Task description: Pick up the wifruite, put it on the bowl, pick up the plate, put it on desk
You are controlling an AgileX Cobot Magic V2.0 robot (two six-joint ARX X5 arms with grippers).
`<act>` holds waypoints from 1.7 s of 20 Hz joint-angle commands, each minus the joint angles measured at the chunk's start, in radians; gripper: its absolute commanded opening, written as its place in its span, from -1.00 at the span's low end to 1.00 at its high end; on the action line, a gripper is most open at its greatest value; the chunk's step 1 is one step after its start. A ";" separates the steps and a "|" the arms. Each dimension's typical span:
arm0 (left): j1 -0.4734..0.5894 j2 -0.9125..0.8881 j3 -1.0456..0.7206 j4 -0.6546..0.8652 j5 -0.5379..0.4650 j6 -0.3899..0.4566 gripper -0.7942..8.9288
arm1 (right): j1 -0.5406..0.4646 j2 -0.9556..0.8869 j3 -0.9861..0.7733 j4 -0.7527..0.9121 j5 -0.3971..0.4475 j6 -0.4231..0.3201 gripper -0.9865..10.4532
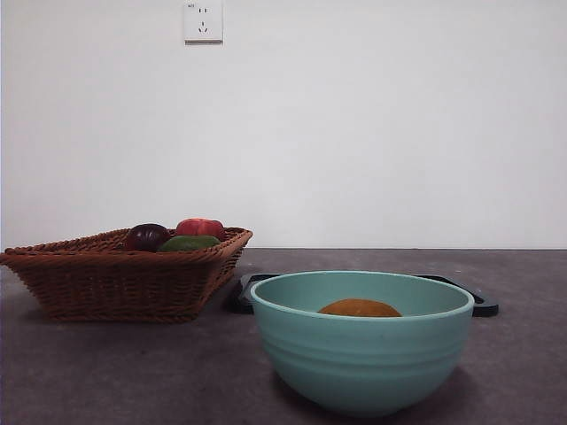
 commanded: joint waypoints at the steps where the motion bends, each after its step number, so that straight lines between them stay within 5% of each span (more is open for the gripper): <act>1: -0.011 -0.131 -0.109 0.077 -0.005 -0.033 0.26 | 0.004 0.000 0.019 0.011 0.005 0.005 0.25; 10: -0.011 -0.505 -0.377 0.182 -0.004 -0.074 0.26 | 0.004 0.047 0.019 -0.012 0.021 0.045 0.25; 18: -0.011 -0.522 -0.377 0.185 -0.004 -0.073 0.26 | 0.009 0.237 0.019 -0.042 -0.008 -0.007 0.25; 24: -0.011 -0.522 -0.377 0.185 -0.004 -0.073 0.26 | 0.100 0.466 0.019 -0.022 -0.003 -0.034 0.25; 34: -0.011 -0.522 -0.377 0.185 -0.004 -0.073 0.26 | 0.263 0.857 0.019 0.101 0.111 -0.064 0.24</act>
